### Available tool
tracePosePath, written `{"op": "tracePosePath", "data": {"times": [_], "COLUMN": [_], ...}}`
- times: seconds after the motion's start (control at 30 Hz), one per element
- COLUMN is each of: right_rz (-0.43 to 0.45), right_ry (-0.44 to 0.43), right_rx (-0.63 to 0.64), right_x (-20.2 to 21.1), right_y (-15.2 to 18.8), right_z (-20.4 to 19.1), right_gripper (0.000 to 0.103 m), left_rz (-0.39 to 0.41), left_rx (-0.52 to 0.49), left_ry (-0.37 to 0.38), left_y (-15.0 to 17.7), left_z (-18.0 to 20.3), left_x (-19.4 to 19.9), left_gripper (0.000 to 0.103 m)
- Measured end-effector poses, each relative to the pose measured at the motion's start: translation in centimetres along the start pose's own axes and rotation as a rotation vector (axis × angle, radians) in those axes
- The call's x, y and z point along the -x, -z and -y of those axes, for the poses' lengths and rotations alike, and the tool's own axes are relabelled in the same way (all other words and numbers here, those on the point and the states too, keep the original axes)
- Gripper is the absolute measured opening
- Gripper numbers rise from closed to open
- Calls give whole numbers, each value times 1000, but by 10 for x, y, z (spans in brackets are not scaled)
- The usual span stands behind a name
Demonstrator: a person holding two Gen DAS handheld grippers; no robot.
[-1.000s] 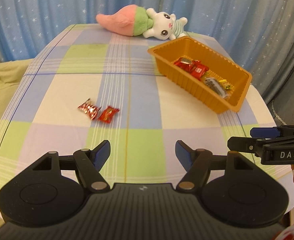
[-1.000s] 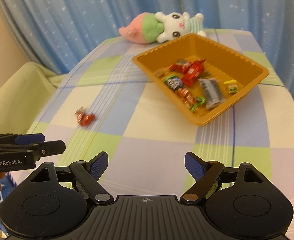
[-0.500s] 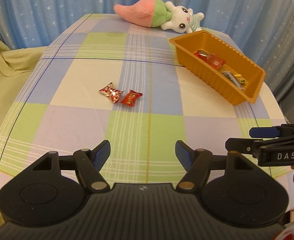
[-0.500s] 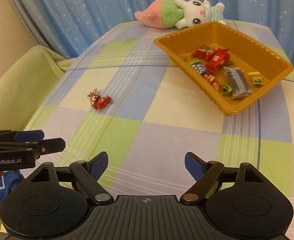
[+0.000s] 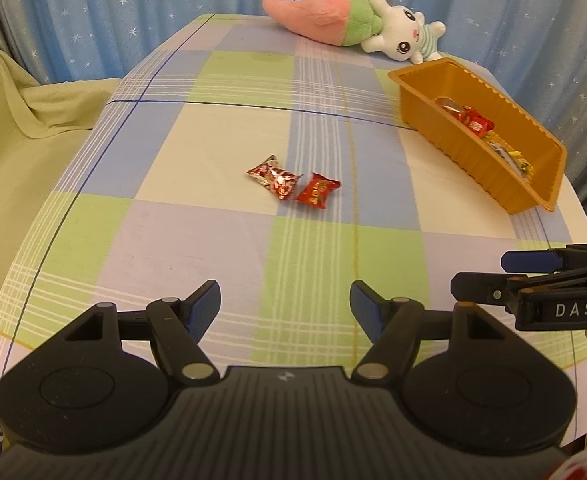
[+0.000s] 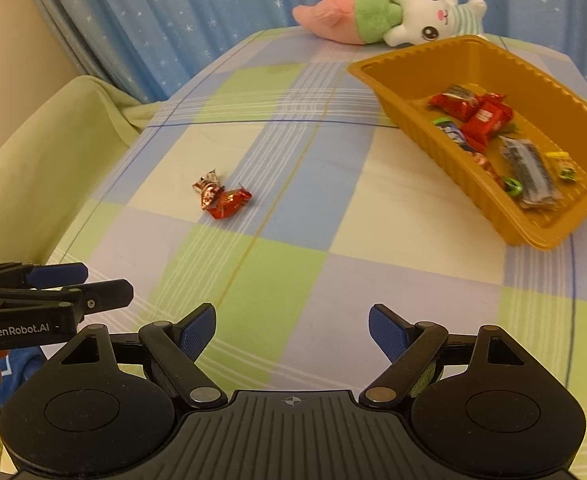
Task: Organize snacks
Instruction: 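Move both open tools away from the tray toward the two red candies, then grasp the red-white wrapped candy with the left tool while the right grasps the small red candy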
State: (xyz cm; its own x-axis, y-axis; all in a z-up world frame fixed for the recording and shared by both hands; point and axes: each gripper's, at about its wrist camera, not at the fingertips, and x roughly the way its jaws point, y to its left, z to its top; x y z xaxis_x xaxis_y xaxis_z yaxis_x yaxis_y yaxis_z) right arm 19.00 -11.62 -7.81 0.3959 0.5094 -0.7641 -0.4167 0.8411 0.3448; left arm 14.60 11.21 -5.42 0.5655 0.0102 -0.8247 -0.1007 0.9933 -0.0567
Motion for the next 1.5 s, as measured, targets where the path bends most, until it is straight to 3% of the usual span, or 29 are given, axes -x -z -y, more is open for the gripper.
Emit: {"op": "tracePosePath", "data": {"times": [0.47, 0.57, 1.17, 1.5], "right_rz": [-12, -14, -15, -26], "right_ry": [-22, -37, -35, -10], "right_rx": [-4, 8, -1, -9], "right_x": [-44, -55, -108, -124], "right_y": [-29, -36, -69, -80], "right_z": [-25, -33, -57, -56], "right_gripper": [82, 64, 36, 32], "left_rz": [-23, -24, -23, -29], "left_rx": [14, 14, 23, 23], "left_ry": [-12, -14, -13, -5], "left_y": [-17, -22, -53, -60], "left_z": [-34, -41, -68, -69], "left_x": [-26, -32, -62, -71], "left_gripper": [69, 69, 69, 68]}}
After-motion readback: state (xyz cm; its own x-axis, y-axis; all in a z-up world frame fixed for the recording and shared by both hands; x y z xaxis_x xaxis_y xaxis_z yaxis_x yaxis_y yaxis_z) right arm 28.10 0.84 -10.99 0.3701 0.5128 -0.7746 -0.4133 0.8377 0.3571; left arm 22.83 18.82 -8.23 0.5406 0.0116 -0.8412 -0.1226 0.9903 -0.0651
